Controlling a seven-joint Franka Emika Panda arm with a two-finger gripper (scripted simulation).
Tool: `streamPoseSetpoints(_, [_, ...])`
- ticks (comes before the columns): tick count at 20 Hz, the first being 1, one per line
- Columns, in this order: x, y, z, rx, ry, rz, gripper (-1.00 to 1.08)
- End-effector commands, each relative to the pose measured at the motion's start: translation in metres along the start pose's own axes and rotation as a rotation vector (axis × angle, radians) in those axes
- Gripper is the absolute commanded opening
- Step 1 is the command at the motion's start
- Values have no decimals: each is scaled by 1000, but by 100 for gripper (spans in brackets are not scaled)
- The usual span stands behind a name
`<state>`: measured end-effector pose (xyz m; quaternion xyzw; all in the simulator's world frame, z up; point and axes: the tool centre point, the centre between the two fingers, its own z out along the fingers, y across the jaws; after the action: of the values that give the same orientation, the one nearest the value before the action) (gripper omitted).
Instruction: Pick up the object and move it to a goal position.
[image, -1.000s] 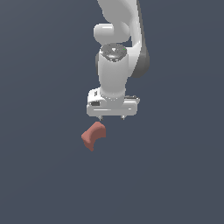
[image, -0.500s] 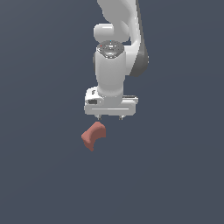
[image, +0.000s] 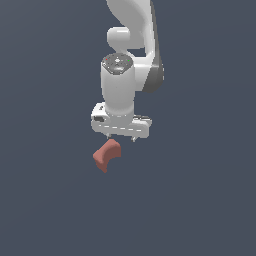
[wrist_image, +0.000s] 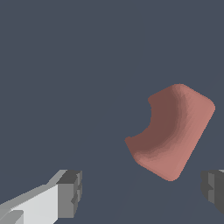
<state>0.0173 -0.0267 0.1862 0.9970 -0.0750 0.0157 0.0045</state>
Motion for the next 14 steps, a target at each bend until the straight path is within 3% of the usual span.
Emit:
streamPoseSetpoints(1, [3, 8, 5, 1, -5, 66, 100])
streamPoseSetpoints(14, [19, 50, 34, 0, -28, 433, 100])
